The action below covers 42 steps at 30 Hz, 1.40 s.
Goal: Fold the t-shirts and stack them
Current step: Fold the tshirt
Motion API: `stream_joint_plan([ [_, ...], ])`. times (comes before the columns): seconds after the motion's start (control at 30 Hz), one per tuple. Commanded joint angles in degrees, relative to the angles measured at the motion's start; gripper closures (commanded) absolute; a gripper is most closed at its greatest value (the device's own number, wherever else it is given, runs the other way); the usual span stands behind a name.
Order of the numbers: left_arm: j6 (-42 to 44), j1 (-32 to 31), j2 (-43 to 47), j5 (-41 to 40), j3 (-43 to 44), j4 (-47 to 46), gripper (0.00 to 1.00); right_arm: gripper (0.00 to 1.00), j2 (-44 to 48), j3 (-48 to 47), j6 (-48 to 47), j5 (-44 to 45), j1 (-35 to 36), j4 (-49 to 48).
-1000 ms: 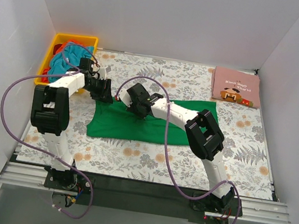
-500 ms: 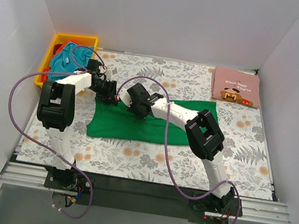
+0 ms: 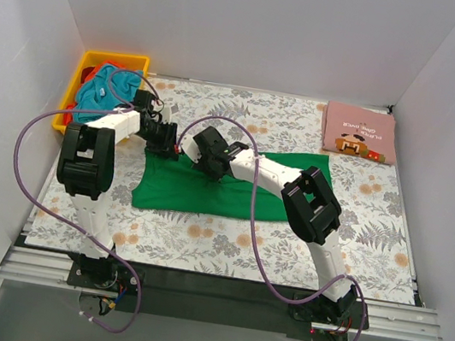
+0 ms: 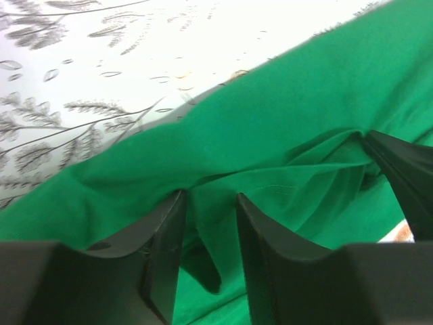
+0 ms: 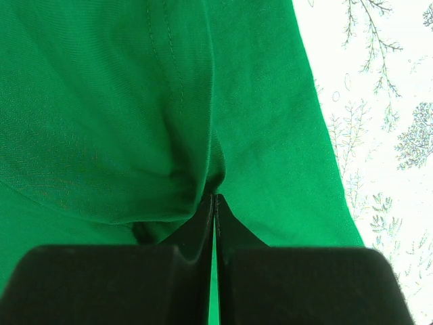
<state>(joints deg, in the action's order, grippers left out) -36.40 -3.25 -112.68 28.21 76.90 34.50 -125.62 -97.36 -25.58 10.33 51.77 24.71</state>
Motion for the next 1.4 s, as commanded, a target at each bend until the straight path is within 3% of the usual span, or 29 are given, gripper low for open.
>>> stream_joint_plan([
  [0.0, 0.19, -0.80, 1.41, 3.69, 1.93, 0.30, 0.67, 0.99, 2.22, -0.28, 0.80, -0.40, -0.26, -0.01],
  [0.27, 0.54, -0.89, 2.11, 5.46, 3.60, 0.75, 0.99, 0.99, 2.31, -0.28, 0.80, -0.22, -0.26, 0.08],
  [0.6, 1.33, -0.89, 3.52, 4.05, 3.61, -1.19, 1.00, 0.99, 2.49, -0.02, 1.85, 1.80, -0.53, -0.01],
  [0.83, 2.12, -0.89, 5.11, 3.51, 1.41, -5.59, 0.92, 0.95, 4.24, -0.37, 4.40, 4.09, -1.14, -0.01],
  [0.93, 2.48, -0.89, 5.54, 3.52, 1.14, -6.90, 0.82, 0.81, 5.12, 0.24, 4.66, 4.52, -1.14, 0.16],
  [1.03, 1.77, -0.89, 5.89, 0.63, 2.11, -6.47, 0.63, 0.55, 6.44, 1.56, 4.84, 6.28, -1.23, 0.08],
  [1.1, 1.95, -0.80, 7.82, -0.61, 1.76, -5.85, 0.55, 0.50, 8.11, 2.87, 4.84, 6.90, -1.58, 0.08],
  [1.13, 1.69, -0.71, 8.70, -1.04, 0.71, -5.85, 0.54, 0.44, 9.51, 3.49, 4.84, 7.25, -2.02, 0.16],
  [1.37, -2.71, -0.45, 20.56, -5.34, -6.32, -8.48, 0.54, 0.37, 15.23, 6.92, 4.05, 6.11, -6.94, 1.83],
])
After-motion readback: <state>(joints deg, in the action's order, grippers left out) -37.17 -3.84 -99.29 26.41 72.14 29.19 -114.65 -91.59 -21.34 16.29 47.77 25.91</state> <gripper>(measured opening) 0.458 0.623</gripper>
